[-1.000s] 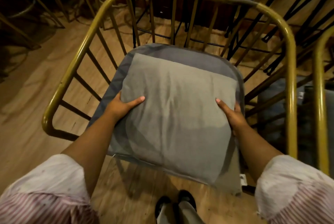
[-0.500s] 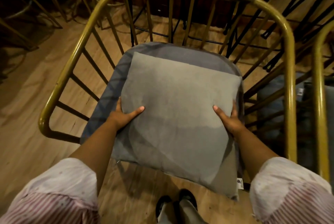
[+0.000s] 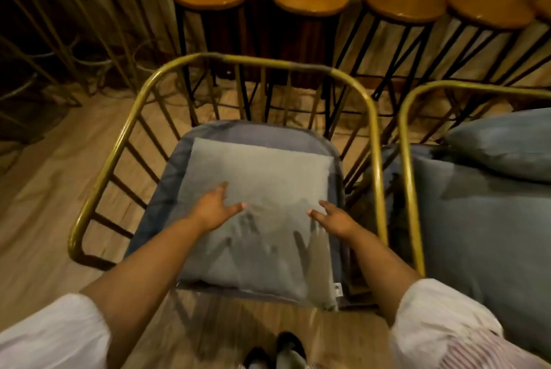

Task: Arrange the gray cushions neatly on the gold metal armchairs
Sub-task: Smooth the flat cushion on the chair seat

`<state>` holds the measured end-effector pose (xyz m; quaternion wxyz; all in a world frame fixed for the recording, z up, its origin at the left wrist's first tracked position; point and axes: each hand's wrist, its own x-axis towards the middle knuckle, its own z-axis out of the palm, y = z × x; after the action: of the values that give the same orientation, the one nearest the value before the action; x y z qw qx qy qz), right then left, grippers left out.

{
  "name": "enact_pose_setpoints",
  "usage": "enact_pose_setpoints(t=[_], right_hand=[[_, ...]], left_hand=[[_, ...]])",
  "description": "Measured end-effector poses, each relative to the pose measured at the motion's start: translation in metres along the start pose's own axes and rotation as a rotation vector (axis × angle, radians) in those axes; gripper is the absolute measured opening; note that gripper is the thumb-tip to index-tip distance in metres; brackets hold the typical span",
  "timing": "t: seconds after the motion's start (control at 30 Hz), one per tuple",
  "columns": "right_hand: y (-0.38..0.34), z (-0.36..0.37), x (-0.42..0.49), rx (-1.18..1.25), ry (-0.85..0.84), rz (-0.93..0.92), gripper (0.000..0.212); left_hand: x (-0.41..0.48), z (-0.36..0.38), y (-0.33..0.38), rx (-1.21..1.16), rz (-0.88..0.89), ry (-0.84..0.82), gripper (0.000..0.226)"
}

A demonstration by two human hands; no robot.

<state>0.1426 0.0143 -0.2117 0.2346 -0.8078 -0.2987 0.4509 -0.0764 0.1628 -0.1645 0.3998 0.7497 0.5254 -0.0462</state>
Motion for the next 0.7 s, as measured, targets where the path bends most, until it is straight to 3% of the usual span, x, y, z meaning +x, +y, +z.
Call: enact_pose_setpoints(t=[0.13, 0.37, 0.57, 0.7], right_hand=[[-0.012, -0.051, -0.062, -0.034, 0.156, -0.143, 0.057], [0.013, -0.165, -0.151, 0.032, 0.458, -0.192, 0.047], [0.072, -0.266, -0.208, 0.144, 0.668, -0.203, 0.044], [0.126, -0.344, -0.229, 0.166, 0.718, -0.173, 0.046]], left_hand=[[-0.038, -0.01, 0.08, 0.002, 0.171, -0.073, 0.052], [-0.092, 0.022, 0.209, 0.065, 0.423, -0.198, 0.034], [-0.109, 0.084, 0.324, 0.003, 0.515, -0.252, 0.015], [-0.122, 0.141, 0.407, -0.016, 0.528, -0.23, 0.021]])
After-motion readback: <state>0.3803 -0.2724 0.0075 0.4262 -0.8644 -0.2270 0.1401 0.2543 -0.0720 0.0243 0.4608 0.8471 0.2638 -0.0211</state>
